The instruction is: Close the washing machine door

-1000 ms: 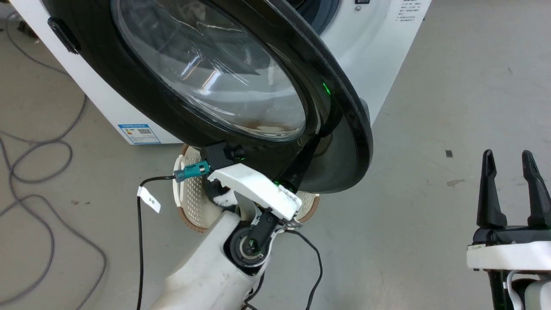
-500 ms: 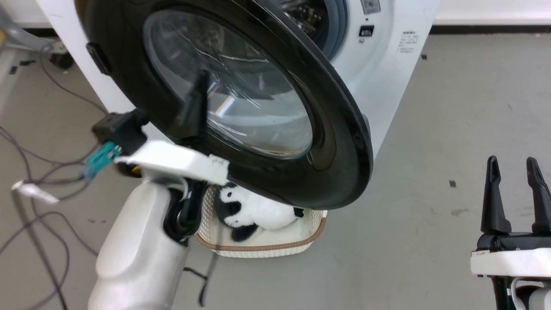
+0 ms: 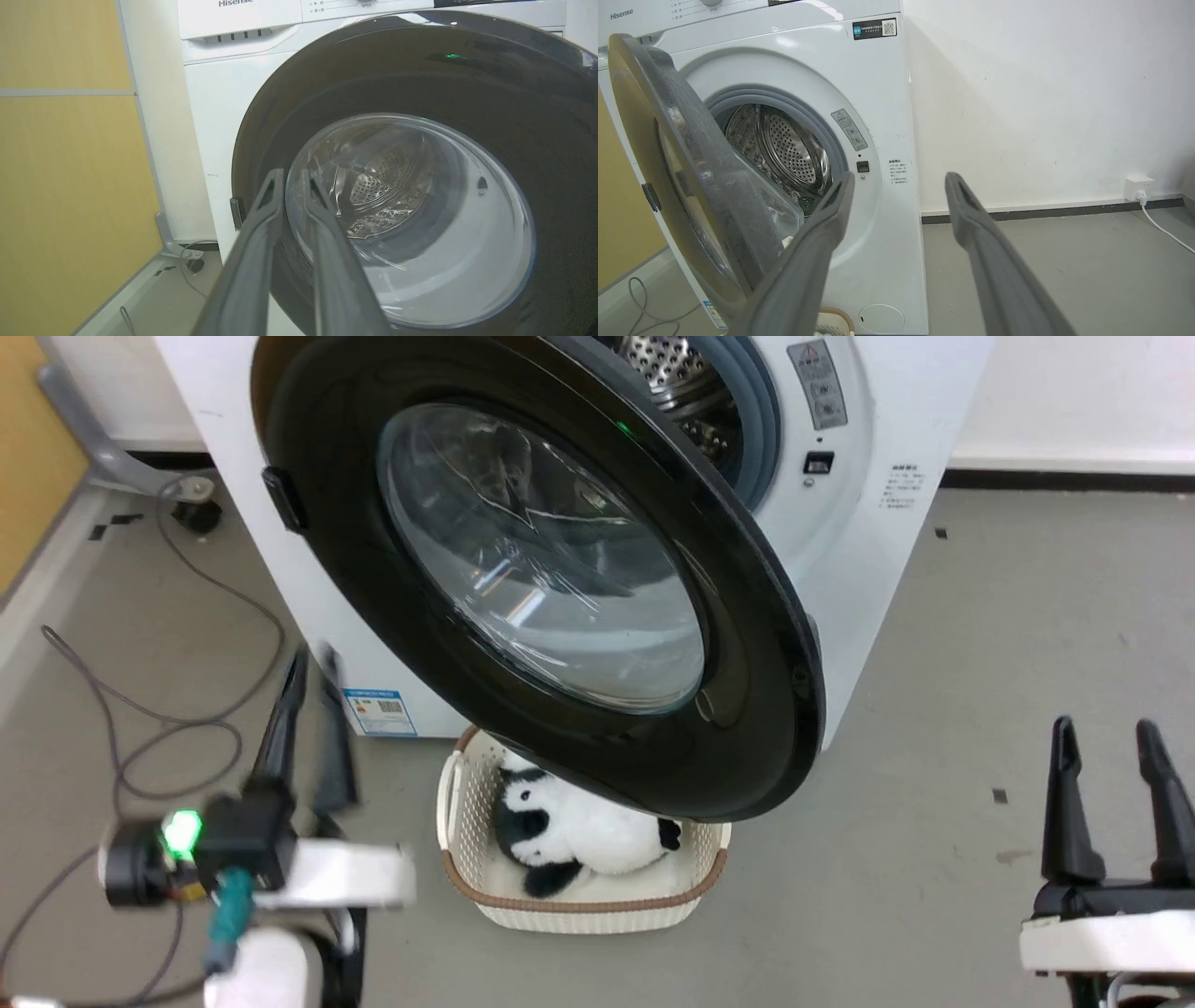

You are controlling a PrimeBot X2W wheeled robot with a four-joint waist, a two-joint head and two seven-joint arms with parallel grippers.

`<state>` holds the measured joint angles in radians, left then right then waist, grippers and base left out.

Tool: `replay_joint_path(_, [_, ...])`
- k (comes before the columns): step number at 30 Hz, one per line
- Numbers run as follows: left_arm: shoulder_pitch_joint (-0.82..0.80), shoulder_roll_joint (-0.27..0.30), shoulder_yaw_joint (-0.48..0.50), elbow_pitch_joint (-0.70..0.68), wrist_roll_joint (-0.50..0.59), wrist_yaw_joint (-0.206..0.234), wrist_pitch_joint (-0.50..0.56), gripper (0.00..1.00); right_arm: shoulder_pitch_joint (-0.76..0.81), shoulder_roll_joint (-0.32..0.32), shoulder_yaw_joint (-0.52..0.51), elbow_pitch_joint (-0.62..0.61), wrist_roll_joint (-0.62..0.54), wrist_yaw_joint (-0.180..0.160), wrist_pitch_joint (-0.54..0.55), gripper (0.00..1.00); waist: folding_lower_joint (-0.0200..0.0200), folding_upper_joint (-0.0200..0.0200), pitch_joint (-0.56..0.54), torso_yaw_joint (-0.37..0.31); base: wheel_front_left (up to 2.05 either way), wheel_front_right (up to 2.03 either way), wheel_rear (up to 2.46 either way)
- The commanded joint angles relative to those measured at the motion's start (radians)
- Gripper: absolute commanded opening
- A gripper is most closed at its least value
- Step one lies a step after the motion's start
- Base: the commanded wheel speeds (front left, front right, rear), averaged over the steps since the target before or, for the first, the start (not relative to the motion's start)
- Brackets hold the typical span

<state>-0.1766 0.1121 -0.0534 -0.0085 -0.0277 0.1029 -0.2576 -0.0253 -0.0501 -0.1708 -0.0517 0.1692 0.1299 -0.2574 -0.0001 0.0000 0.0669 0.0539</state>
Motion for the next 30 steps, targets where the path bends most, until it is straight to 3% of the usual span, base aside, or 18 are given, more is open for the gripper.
replay_joint_path(1, [0.033,0.002,-0.008,0.002,0.008,0.000,-0.004,1.00,0.017,0.000,0.003,0.004,0.004,0.001,-0.004,1.00,0.0001,0.0000,-0.009,0.005,0.00,0.00,0.00])
replay_joint_path(7, [0.125,-0.002,-0.032,0.039,0.028,0.016,-0.004,1.00,0.035,0.000,0.014,0.026,0.016,0.001,-0.004,1.00,0.0001,0.0000,-0.035,0.014,0.00,0.00,0.00])
replay_joint_path(8, [0.135,-0.003,-0.035,0.043,0.028,0.019,-0.004,1.00,0.035,0.000,0.017,0.026,0.017,0.001,-0.004,0.89,0.0001,0.0000,-0.038,0.015,0.00,0.00,0.00])
replay_joint_path(9, [0.141,-0.004,-0.039,0.045,0.029,0.021,-0.004,1.00,0.032,0.000,0.017,0.023,0.018,0.001,-0.004,0.41,0.0001,0.0000,-0.040,0.016,0.00,0.00,0.00])
replay_joint_path(10, [0.144,-0.004,-0.042,0.046,0.030,0.022,-0.004,1.00,0.027,0.000,0.013,0.019,0.019,0.001,-0.004,0.10,0.0001,0.0000,-0.041,0.018,0.00,0.00,0.00])
replay_joint_path(11, [0.146,-0.004,-0.045,0.046,0.031,0.023,-0.004,1.00,0.021,0.000,0.012,0.015,0.020,0.001,-0.004,0.00,0.0001,0.0000,-0.042,0.020,0.00,0.00,0.00])
replay_joint_path(17, [0.150,-0.010,-0.054,0.048,0.028,0.038,-0.004,1.00,-0.071,0.000,-0.002,-0.061,0.035,0.001,-0.004,0.00,0.0001,0.0000,-0.044,0.023,0.00,0.00,0.00])
replay_joint_path(25, [0.141,-0.010,-0.065,0.043,0.036,0.058,-0.004,1.00,-0.245,0.000,0.070,-0.285,0.203,0.001,-0.004,0.00,0.0001,0.0000,-0.038,0.029,0.00,0.00,0.00])
replay_joint_path(26, [0.140,-0.009,-0.067,0.041,0.037,0.060,-0.004,1.00,-0.257,0.000,0.087,-0.307,0.222,0.001,-0.004,0.00,0.0001,0.0000,-0.037,0.031,0.00,0.00,0.00])
replay_joint_path(27, [0.137,-0.006,-0.072,0.036,0.037,0.066,-0.004,1.00,-0.277,0.000,0.174,-0.360,0.266,0.001,-0.004,0.00,0.0001,0.0000,-0.035,0.036,0.00,0.00,0.00])
replay_joint_path(30, [0.138,-0.004,-0.075,0.033,0.036,0.072,-0.004,1.00,-0.274,0.000,0.302,-0.376,0.276,0.001,-0.004,0.00,0.0001,0.0000,-0.034,0.036,0.00,0.00,0.00])
